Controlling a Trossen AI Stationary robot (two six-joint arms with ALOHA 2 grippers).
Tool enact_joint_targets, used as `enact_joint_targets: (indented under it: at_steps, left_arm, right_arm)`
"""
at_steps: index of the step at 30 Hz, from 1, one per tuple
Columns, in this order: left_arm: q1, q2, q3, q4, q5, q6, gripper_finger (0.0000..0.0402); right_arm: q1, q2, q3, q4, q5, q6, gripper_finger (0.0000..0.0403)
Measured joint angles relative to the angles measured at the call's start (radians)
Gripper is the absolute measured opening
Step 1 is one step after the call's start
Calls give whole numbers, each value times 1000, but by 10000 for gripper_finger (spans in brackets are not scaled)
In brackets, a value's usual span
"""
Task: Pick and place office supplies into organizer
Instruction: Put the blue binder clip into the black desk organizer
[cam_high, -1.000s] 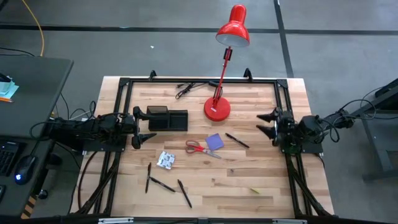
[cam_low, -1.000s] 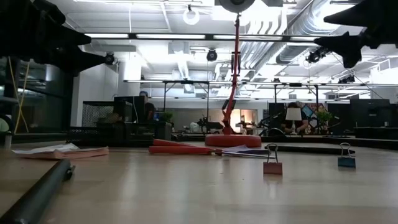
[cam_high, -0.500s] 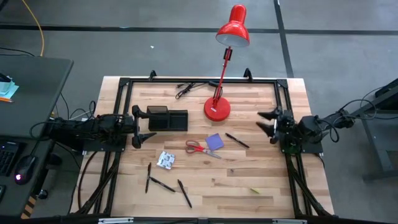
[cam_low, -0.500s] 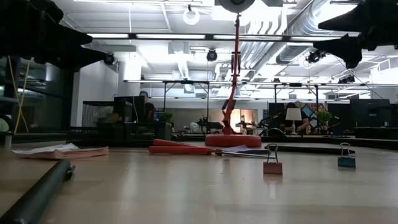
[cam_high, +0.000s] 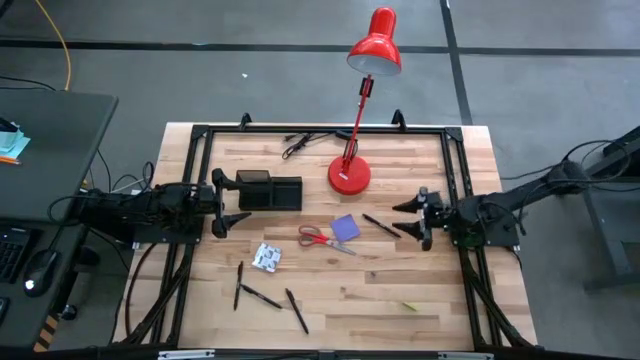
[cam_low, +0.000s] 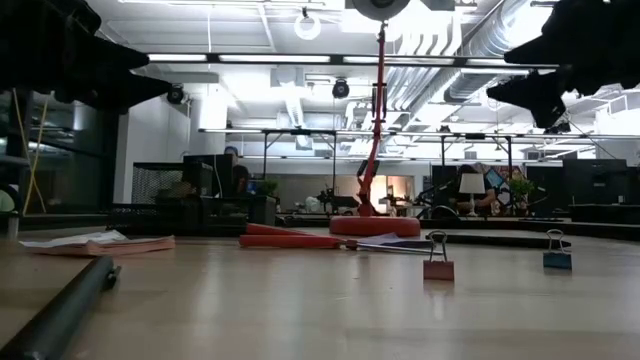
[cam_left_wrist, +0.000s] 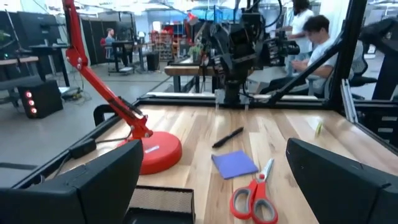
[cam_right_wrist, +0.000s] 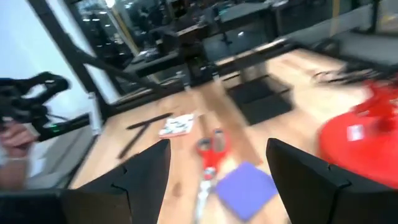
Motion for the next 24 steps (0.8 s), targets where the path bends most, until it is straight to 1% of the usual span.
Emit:
enact_joint_targets:
  at_steps: [3,5,7,8,11,13,15,17,19,21,24]
  left_arm:
    - [0,0,0,-1,0,0,381]
    - [0,0,0,-1,0,0,381]
    - [0,0,0,-1,0,-7,381]
    - [0,0,0,-1,0,-16,381]
    - [0,0,0,-2,0,-26,381]
    - [0,0,0,-2,2,-27,381]
    - [0,0,0,-1,5,-41,381]
    - [0,0,0,0,5,-84,381]
    - [0,0,0,0,5,-119,381]
    - [0,0,0,-1,5,-126,381]
    - [0,0,0,-14,5,-128,381]
  right_arm:
    - [10,138,0,130,-61,83,259]
    - [42,240,11,208,-65,124,259]
    - [93,353,65,241,-31,118,259]
    - [121,407,104,241,3,112,259]
    - [202,579,268,204,92,92,259]
    - [242,679,397,66,117,115,259]
    - [272,774,531,-171,122,201,259]
    - [283,861,660,-454,170,370,259]
    - [289,945,782,-679,220,534,259]
    - [298,1031,885,-844,249,639,259]
    - [314,1144,1016,-964,256,703,259]
